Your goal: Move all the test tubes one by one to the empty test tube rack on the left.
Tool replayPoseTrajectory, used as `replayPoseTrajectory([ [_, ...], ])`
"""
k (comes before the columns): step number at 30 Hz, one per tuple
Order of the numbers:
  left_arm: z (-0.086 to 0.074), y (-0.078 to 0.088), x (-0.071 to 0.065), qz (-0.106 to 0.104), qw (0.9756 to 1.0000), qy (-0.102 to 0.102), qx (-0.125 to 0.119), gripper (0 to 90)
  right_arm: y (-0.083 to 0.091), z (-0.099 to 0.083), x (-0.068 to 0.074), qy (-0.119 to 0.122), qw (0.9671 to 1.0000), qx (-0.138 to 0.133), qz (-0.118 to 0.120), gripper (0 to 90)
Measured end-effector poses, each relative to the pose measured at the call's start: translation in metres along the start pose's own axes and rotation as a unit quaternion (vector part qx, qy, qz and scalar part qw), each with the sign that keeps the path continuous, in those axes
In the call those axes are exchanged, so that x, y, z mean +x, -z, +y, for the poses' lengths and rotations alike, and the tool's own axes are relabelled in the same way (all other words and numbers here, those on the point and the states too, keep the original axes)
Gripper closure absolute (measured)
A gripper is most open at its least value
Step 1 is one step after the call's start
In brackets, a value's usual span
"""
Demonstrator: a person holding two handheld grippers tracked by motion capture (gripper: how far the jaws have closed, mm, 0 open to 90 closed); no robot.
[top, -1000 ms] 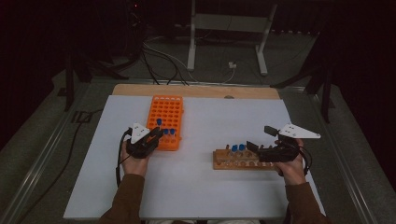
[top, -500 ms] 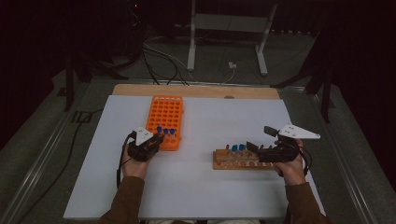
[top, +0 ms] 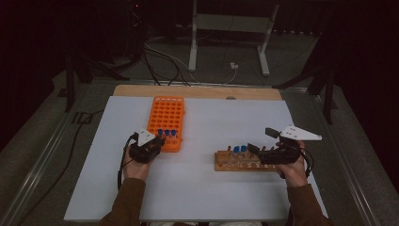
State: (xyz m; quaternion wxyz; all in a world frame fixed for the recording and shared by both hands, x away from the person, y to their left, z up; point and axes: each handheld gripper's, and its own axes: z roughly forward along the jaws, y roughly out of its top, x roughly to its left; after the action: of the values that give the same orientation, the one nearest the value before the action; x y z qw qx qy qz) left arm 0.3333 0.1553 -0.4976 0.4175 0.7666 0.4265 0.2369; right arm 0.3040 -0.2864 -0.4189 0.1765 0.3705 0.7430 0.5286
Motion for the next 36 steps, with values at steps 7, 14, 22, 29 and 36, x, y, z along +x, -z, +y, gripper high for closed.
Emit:
replayPoseTrajectory([
  [7,0.0,0.002,0.0,-0.003,0.9999,0.012,0.0,75.3,-0.001,-0.001,0.0,0.0,1.0,0.001,0.001,0.1],
  [14,0.001,0.01,0.001,-0.012,0.9993,0.031,-0.017,61.6,0.0,-0.002,-0.001,-0.001,1.0,0.003,0.001,0.1],
  [22,0.002,0.029,0.002,-0.028,0.9958,0.061,-0.062,47.9,-0.004,-0.005,0.0,0.008,0.9998,0.016,-0.004,0.9],
  [29,0.003,0.041,-0.002,-0.035,0.9936,0.068,-0.083,35.5,-0.009,-0.011,0.003,0.013,0.9994,0.03,-0.007,2.9],
  [36,0.005,0.049,-0.008,-0.022,0.9937,0.067,-0.087,13.8,-0.012,-0.017,0.005,0.024,0.9985,0.048,-0.004,7.7],
])
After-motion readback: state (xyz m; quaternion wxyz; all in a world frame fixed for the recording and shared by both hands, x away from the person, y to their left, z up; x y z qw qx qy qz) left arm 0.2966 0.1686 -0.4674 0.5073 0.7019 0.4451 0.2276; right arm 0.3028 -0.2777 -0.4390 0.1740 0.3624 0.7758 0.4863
